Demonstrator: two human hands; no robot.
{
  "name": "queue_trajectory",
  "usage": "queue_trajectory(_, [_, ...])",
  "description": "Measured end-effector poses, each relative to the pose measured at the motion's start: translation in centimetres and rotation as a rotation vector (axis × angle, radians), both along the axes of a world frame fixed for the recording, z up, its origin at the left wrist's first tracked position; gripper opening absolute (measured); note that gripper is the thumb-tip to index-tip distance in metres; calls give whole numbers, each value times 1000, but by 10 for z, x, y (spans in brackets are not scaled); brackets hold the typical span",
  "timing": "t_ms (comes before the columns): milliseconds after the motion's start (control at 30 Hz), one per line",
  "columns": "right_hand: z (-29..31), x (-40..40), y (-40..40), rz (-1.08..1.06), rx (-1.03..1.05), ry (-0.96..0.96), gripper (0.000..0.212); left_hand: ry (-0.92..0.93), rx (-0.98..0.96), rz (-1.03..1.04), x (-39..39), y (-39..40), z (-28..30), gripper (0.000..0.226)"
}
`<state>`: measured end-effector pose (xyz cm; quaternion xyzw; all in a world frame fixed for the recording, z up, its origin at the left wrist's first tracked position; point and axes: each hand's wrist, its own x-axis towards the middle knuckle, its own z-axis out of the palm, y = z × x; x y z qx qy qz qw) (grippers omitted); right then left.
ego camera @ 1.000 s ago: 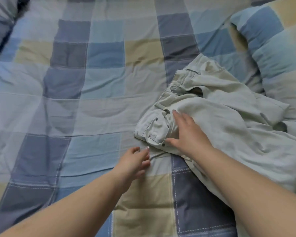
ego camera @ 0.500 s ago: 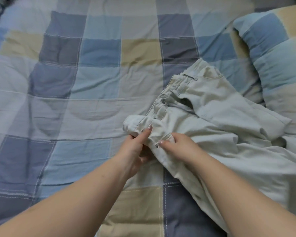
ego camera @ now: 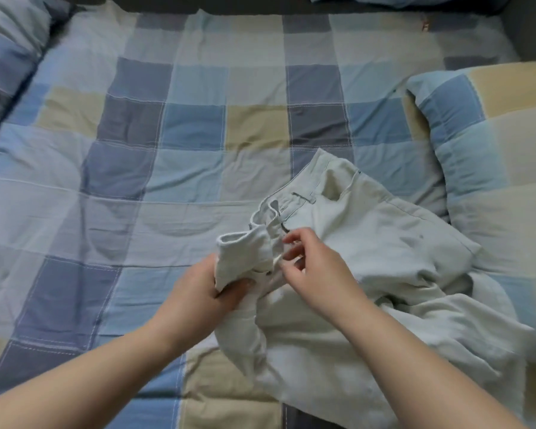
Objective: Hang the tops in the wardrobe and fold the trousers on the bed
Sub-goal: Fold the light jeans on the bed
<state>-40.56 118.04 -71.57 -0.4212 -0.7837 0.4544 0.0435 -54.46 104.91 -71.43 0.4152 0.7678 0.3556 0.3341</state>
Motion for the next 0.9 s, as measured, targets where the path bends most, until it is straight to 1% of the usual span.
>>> queue_trajectory(33, [11, 0, 6, 31, 127, 10, 36, 47, 20, -82, -2, -3, 15, 17])
queue_trajectory(100, [31, -3, 17, 135, 325, 1, 59, 157, 102, -310, -6, -8, 44, 29])
queue_trajectory(167, [54, -8, 26, 360, 437, -93, 77, 265, 118, -531, -12, -15, 77, 42])
queue_trajectory(233, [78, -15, 25, 656, 530, -171, 86, 365, 111, -681, -21, -29, 106, 60])
queue_trajectory(300, [96, -24, 16, 889, 645, -140, 83, 502, 111, -805, -29, -47, 130, 75])
queue_trajectory(333, [103, -30, 10, 966, 683, -102, 76, 559, 105, -843, -33, -56, 144, 78])
queue_trajectory(400, [119, -44, -5, 1101, 704, -53, 51, 621, 108, -899, -43, -74, 173, 75])
queue_trajectory(433, [127, -52, -15, 1161, 703, -53, 42, 631, 122, -920, -48, -86, 189, 72])
queue_trajectory(500, [137, -62, -33, 1232, 693, -69, 36, 639, 144, -964, -57, -108, 214, 65])
queue_trajectory(533, [143, -66, -45, 1229, 662, -68, 35, 634, 146, -965, -61, -121, 228, 60])
queue_trajectory(600, [157, -74, -69, 1145, 579, -24, 29, 584, 140, -863, -68, -148, 255, 47])
queue_trajectory(667, [177, -82, -95, 1028, 498, -6, 23, 484, 113, -627, -76, -178, 283, 31])
queue_trajectory(767, [212, -94, -121, 762, 398, 27, 22, 296, 19, -53, -83, -219, 309, 20])
queue_trajectory(833, [244, -104, -137, 654, 377, 21, 21, 155, -21, 309, -83, -250, 320, 12])
queue_trajectory(900, [277, -113, -149, 610, 363, -4, 21, 99, 9, 531, -80, -267, 328, 21])
